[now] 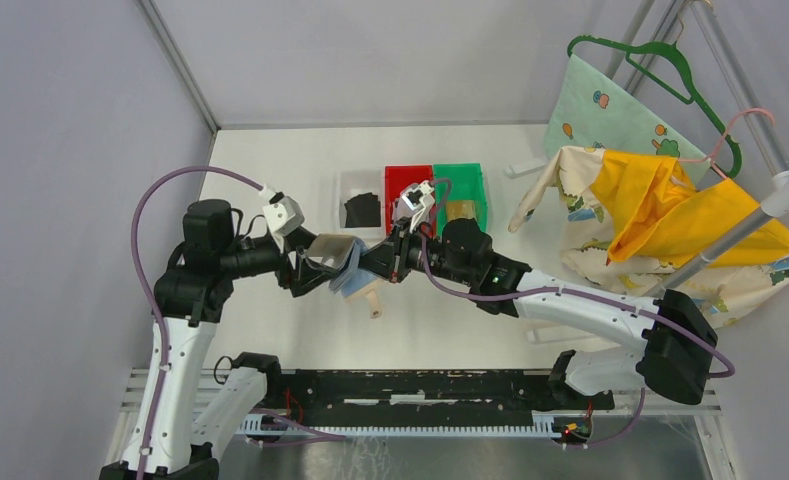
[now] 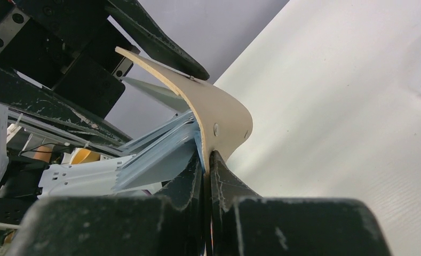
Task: Take the credit cards out of the card holder
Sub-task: Remove the credit card from the card holder.
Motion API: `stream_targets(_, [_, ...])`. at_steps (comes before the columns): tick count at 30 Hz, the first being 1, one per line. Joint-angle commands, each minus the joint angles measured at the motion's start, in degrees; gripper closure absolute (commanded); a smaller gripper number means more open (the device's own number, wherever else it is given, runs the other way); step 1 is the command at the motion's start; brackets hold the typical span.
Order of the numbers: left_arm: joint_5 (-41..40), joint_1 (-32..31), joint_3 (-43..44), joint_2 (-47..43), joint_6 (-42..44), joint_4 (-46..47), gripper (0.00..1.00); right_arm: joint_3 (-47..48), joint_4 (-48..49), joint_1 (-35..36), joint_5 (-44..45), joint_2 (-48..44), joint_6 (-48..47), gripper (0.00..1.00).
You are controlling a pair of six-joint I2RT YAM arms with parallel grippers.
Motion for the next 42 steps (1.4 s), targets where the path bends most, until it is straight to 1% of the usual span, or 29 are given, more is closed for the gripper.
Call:
stream_targets(1, [4.68, -0.13, 0.70, -0.96, -0.52, 0.38, 0.20, 1.49, 6.25, 0.27, 0.38, -2.02, 0.53, 1.00])
stream_targets(3, [7.18, -0.16, 0.83, -1.37, 1.74, -2.21, 0.16, 1.77, 5.93, 0.26, 0.41, -1.88, 0.57, 1.00])
stream_targets(4, [8.33, -0.14, 1.08, -1.33, 3.73, -4.98, 0.15, 1.78, 5.88, 0.29, 0.50, -1.89, 0.56, 1.00])
stream_targets(7, [10.09, -0.13, 2.00, -0.46, 9.78, -11.07, 0.14, 2.00, 5.70, 0.31, 0.69, -1.79, 0.60, 1.00])
stream_targets(9, [9.78, -0.13, 2.00, -0.27, 11.85, -12.35, 0.15, 2.20, 5.70, 0.27, 0.62, -1.55, 0.79, 1.00])
stream_targets(11, [6.92, -0.18, 1.50, -0.70, 10.09, -9.79, 0.18, 2.30, 5.80, 0.36, 0.57, -1.33, 0.88, 1.00])
stream_targets(13, [3.33, -0.16, 0.27, -1.92, 5.09, -4.12, 0.22, 2.39, 5.94, 0.49, 0.55, -1.07, 1.06, 1.00])
stream_targets(15, [0.65, -0.17, -1.26, -3.28, 0.32, 1.80, 0.21, 2.65, 5.97, 0.62, 0.56, -0.79, 1.33, 1.00])
stream_targets(18, [0.23, -0.18, -2.55, -3.80, -3.06, 5.79, 0.19, 3.07, 6.08, 0.86, 0.54, -0.36, 1.48, 1.00])
stream_targets(22, [2.83, -0.15, -3.70, -3.47, -3.52, 5.59, 0.17, 3.34, 6.16, 1.01, 0.84, 0.20, 1.92, 1.00])
stream_targets(24, [4.10, -0.26, -3.72, -3.23, -0.96, 3.08, 0.16, 3.52, 6.14, 1.02, 0.99, 0.44, 2.10, 1.00])
stream_targets(27, [6.95, -0.22, -2.86, -2.50, 5.48, -3.56, 0.16, 3.62, 5.88, 1.07, 1.58, 0.48, 2.21, 1.00])
stream_targets(30, [8.76, -0.23, -1.65, -1.78, 14.77, -11.16, 0.16, 3.88, 5.64, 1.02, 1.80, 0.65, 2.29, 1.00])
stream_targets(33, [8.10, -0.22, -1.25, -1.61, 17.68, -13.84, 0.17, 4.49, 5.36, 1.03, 1.55, 1.18, 2.27, 1.00])
stream_targets(35, [7.39, -0.22, -1.19, -1.62, 17.14, -12.64, 0.18, 4.89, 5.35, 1.02, 1.23, 1.43, 2.34, 1.00])
stream_targets(39, [4.40, -0.23, -1.83, -2.92, 9.98, -4.67, 0.28, 4.92, 5.26, 1.07, 0.79, 1.46, 2.47, 1.00])
stream_targets(42, [3.85, -0.23, -1.73, -3.61, 8.18, -1.86, 0.29, 4.76, 5.40, 1.07, 0.54, 1.26, 2.43, 1.00])
